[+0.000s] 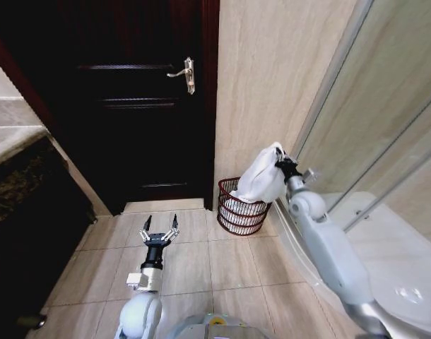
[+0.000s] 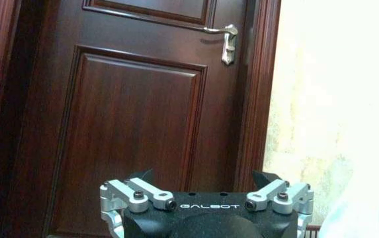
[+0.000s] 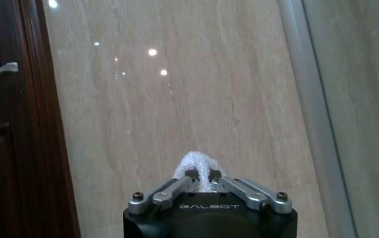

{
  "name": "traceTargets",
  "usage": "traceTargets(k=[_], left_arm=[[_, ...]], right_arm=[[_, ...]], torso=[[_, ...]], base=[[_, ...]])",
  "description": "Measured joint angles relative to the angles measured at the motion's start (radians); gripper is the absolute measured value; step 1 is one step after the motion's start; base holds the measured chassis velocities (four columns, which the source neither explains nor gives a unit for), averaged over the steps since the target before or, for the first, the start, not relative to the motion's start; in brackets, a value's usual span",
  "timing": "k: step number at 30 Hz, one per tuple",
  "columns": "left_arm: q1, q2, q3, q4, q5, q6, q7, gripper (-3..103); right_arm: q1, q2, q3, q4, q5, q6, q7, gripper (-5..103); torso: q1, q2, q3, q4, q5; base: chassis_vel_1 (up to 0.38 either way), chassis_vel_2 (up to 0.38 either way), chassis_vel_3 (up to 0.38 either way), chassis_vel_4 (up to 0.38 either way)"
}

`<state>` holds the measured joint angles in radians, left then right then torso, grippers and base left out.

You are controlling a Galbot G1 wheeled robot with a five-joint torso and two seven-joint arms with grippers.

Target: Discard the used towel into the hamper.

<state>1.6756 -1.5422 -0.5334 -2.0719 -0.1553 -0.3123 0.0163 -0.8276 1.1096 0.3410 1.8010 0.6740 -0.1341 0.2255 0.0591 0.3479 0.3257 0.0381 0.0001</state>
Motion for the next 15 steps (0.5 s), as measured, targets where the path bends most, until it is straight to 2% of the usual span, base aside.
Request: traceTargets(k=[15], left_arm=[[0.012,-0.006,0.006,-0.019,0.002,-0.014,0.002,100]], right_arm=[[-0.144,0.023,0.032,0.135,-0.059,0.003,0.019,4]], torso=[[0.001,0.003,0.002,0.0002,-0.0001]], base=[[-0.105,0.111,0.116,-0.110]])
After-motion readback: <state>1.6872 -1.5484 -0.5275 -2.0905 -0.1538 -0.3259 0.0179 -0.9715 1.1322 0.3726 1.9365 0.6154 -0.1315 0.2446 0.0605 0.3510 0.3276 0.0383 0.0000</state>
